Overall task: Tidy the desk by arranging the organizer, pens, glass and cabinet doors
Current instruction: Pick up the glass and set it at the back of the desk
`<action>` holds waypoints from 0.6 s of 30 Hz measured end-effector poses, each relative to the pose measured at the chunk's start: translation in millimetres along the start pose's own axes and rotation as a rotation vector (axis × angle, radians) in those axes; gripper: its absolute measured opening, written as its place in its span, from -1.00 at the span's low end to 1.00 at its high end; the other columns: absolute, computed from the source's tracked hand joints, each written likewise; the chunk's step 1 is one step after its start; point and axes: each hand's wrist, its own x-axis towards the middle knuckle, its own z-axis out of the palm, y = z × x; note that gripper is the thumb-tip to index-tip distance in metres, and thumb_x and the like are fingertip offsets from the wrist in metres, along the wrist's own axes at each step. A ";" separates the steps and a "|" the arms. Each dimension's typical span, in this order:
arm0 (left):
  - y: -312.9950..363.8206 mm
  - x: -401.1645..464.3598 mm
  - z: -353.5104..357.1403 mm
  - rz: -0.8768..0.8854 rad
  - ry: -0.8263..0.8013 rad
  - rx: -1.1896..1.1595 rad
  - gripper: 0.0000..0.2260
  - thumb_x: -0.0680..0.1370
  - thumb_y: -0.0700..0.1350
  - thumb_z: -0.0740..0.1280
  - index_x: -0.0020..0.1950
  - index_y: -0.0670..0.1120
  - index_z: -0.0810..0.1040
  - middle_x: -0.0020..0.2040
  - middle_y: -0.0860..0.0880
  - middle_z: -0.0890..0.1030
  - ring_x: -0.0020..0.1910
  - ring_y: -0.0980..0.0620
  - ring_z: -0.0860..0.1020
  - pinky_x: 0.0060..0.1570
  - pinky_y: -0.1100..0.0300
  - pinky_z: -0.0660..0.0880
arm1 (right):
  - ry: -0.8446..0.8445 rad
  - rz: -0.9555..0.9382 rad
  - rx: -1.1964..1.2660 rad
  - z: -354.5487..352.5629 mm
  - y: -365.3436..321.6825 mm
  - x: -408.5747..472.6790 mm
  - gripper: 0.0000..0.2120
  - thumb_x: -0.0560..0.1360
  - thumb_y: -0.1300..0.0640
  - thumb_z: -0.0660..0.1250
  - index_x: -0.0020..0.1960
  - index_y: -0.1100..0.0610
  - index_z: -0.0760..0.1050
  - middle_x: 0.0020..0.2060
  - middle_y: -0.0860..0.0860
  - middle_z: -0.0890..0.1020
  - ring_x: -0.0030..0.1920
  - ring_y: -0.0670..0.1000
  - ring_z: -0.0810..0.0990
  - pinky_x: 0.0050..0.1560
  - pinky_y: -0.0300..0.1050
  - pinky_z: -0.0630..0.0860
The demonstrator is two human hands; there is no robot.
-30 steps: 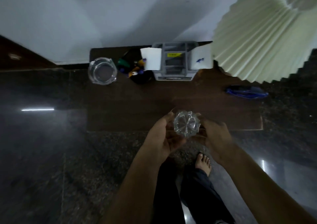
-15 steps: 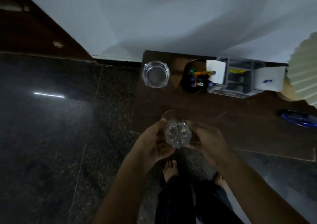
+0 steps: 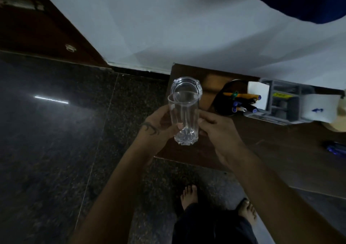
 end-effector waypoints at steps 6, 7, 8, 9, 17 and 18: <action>-1.0 21.0 3.0 0.144 0.002 0.086 -0.57 0.50 -0.21 0.37 0.35 0.01 0.42 0.23 0.00 0.58 0.23 0.05 0.53 0.22 -0.09 0.49 | -0.004 -0.046 0.041 2.0 -12.2 10.7 -0.80 0.55 0.21 0.27 0.10 0.06 0.61 -0.03 -0.05 0.70 0.05 -0.08 0.64 0.20 0.01 0.53; 0.6 25.8 2.7 0.157 0.000 0.097 -0.55 0.51 -0.21 0.37 0.37 0.02 0.40 0.24 0.00 0.57 0.24 0.06 0.52 0.23 -0.08 0.48 | 0.000 -0.053 0.040 1.8 -14.1 13.0 -0.80 0.55 0.20 0.27 0.10 0.04 0.61 -0.02 -0.06 0.70 0.07 -0.08 0.64 0.21 0.02 0.52; 1.5 30.7 2.0 0.168 0.002 0.112 -0.54 0.51 -0.22 0.37 0.38 0.02 0.39 0.26 0.00 0.56 0.25 0.07 0.51 0.24 -0.07 0.48 | 0.009 -0.060 0.043 2.1 -15.7 15.1 -0.79 0.55 0.21 0.26 0.09 0.02 0.61 -0.02 -0.07 0.70 0.07 -0.08 0.63 0.22 0.02 0.52; 3.3 36.0 1.6 0.180 0.003 0.127 -0.52 0.51 -0.22 0.38 0.40 0.02 0.37 0.28 0.01 0.55 0.27 0.08 0.50 0.25 -0.06 0.47 | 0.022 -0.068 0.054 2.0 -17.9 17.2 -0.76 0.55 0.24 0.24 0.09 0.01 0.60 -0.02 -0.07 0.70 0.08 -0.08 0.63 0.22 0.01 0.51; 15.9 68.1 -1.5 0.295 0.035 0.130 -0.47 0.52 -0.32 0.33 0.45 -0.01 0.32 0.32 0.01 0.50 0.28 0.14 0.48 0.25 0.09 0.49 | 0.035 -0.167 0.227 10.3 -36.6 34.2 -0.69 0.57 0.35 0.14 0.13 0.08 0.57 -0.09 -0.12 0.70 0.04 -0.13 0.63 0.02 -0.27 0.56; 15.1 71.3 -2.1 0.307 0.034 0.136 -0.46 0.52 -0.34 0.32 0.45 -0.01 0.31 0.33 0.00 0.49 0.29 0.13 0.47 0.25 0.09 0.49 | 0.040 -0.168 0.243 11.9 -36.7 37.2 -0.69 0.57 0.36 0.13 0.15 0.12 0.56 -0.08 -0.09 0.70 0.04 -0.12 0.64 -0.01 -0.30 0.55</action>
